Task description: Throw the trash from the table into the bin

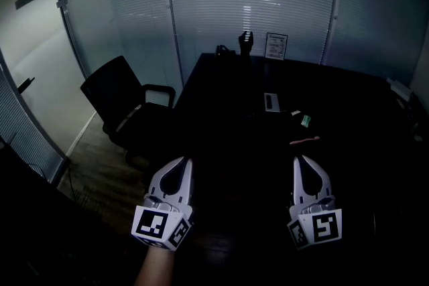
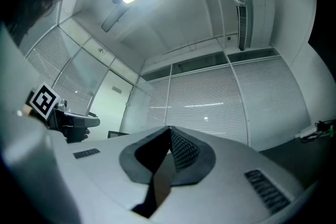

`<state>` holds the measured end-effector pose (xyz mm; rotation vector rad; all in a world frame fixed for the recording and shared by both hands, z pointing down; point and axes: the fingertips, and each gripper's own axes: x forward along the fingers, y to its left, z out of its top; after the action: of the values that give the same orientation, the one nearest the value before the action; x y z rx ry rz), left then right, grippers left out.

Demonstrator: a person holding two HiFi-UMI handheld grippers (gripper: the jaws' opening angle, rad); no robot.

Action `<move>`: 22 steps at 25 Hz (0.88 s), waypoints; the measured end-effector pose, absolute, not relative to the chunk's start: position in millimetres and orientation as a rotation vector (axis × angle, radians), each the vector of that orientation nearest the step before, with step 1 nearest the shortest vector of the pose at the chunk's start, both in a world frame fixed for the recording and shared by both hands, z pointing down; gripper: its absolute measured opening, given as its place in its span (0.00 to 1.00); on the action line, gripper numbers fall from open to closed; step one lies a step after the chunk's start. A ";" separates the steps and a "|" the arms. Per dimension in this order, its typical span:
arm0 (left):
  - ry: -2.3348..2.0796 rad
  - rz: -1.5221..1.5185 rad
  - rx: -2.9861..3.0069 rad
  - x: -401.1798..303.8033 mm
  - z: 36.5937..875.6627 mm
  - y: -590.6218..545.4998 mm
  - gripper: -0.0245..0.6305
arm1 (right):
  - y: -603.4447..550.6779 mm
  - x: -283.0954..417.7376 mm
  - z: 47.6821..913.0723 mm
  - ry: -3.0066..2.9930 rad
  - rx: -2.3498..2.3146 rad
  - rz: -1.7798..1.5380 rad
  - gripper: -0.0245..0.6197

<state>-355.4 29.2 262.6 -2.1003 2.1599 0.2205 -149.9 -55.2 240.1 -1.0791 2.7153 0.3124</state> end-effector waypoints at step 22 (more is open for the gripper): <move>2.173 0.219 -2.092 -425.8 270.9 -80.4 0.04 | -176.3 -234.6 248.9 2.732 -1.060 0.310 0.05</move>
<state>-425.8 -80.4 270.9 -2.0922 2.1734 0.2189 -234.6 -176.3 248.9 -1.0597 2.7317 0.3101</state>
